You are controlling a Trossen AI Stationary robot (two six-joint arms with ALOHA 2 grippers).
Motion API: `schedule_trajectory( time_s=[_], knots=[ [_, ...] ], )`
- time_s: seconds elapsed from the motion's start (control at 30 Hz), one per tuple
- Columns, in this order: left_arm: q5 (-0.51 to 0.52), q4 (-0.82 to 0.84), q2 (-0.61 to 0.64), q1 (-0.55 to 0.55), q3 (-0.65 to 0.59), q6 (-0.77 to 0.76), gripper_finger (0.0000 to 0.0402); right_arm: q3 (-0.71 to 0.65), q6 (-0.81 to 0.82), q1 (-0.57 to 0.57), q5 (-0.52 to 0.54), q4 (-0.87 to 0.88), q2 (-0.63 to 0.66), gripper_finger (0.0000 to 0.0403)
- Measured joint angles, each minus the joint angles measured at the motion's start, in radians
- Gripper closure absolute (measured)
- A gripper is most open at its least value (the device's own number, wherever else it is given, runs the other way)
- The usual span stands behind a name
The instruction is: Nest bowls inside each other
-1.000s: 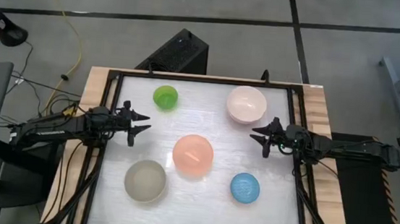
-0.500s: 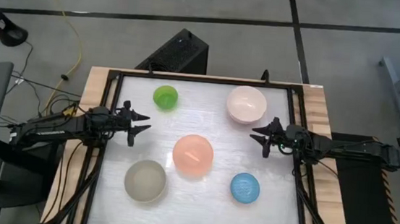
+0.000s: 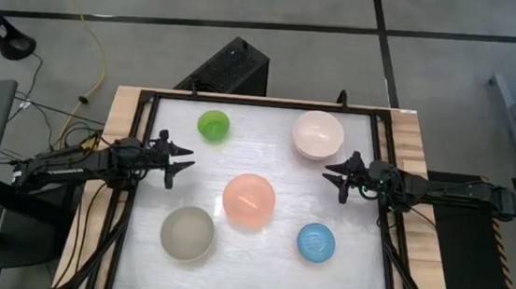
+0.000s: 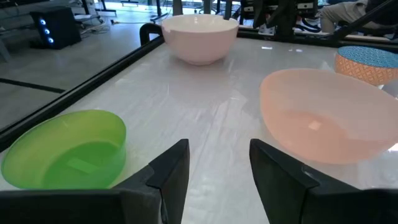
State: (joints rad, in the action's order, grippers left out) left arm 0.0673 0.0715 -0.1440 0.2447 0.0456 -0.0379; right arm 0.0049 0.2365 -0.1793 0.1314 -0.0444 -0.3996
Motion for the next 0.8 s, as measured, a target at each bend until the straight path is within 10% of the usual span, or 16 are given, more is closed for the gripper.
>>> schedule_trajectory(
  time_s=[0.8],
  knots=[
    [0.000, 0.000, 0.000, 0.000, 0.000, 0.000, 0.0244, 0.000, -0.126, -0.007, 0.000, -0.080, 0.000, 0.0235]
  ],
)
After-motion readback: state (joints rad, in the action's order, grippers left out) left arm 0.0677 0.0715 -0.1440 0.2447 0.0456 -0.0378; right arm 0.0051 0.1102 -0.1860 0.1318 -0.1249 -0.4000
